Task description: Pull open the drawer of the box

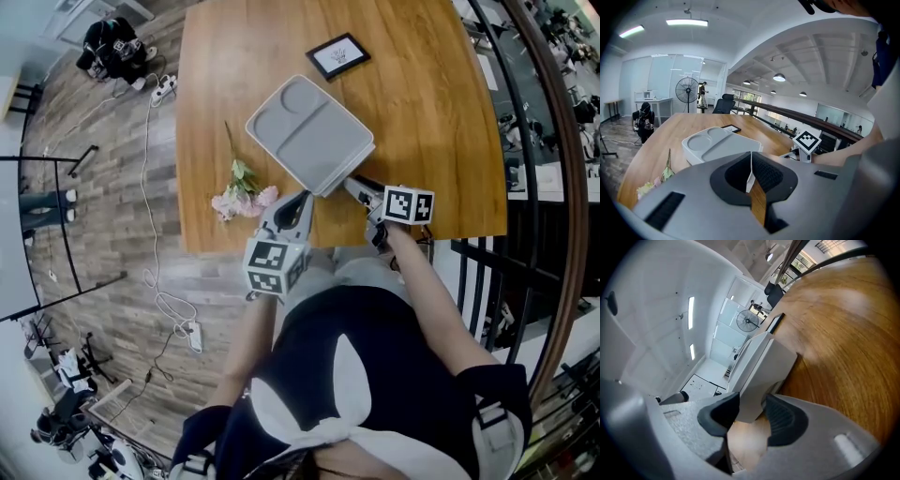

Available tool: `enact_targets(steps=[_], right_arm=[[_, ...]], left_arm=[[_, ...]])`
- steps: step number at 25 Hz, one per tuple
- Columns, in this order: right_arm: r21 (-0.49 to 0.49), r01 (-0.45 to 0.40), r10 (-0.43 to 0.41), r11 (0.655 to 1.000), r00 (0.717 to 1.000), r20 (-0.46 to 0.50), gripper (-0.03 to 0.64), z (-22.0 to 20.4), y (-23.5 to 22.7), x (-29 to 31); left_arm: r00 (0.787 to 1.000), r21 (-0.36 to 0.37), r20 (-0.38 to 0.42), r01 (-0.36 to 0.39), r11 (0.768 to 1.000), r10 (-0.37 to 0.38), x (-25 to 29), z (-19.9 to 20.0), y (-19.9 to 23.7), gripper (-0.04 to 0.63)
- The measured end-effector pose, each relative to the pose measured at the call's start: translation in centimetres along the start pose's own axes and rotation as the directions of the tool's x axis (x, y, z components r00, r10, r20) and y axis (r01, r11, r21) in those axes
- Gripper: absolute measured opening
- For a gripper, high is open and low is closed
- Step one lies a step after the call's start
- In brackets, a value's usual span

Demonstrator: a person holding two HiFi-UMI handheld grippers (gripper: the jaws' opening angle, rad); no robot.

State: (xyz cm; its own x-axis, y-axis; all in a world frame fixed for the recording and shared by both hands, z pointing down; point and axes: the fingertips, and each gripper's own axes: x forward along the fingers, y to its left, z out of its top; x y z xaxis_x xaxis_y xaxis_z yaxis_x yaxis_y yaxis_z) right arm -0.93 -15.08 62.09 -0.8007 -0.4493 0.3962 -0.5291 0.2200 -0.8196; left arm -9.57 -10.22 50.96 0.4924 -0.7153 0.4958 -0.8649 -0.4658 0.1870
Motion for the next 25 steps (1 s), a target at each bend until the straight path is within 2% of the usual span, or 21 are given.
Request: enact_targets(steps=[5, 13, 16, 25], right_arm=[[0.045, -0.026, 0.026, 0.999, 1.000, -0.009, 0.175, -0.3, -0.8, 0.4], [0.166, -0.138, 0.141, 0.976, 0.990, -0.007, 0.189, -0.5, -1.0, 0.7], [0.182, -0.154, 0.158, 0.971, 0.987, -0.011, 0.209, -0.7, -1.1, 0.7], [0.191, -0.217, 0.224, 0.957, 0.974, -0.018, 0.210, -0.9, -0.7, 0.9]], left_arm=[[1.000, -0.007, -0.013, -0.004, 1.000, 0.004, 0.2, -0.4, 0.2, 0.025], [1.000, -0.008, -0.031, 0.001, 1.000, -0.001, 0.8, -0.5, 0.2, 0.025], [0.999, -0.009, -0.037, 0.001, 1.000, -0.002, 0.9, -0.8, 0.3, 0.025], [0.998, -0.018, -0.059, 0.001, 1.000, -0.002, 1.3, -1.5, 0.9, 0.025]])
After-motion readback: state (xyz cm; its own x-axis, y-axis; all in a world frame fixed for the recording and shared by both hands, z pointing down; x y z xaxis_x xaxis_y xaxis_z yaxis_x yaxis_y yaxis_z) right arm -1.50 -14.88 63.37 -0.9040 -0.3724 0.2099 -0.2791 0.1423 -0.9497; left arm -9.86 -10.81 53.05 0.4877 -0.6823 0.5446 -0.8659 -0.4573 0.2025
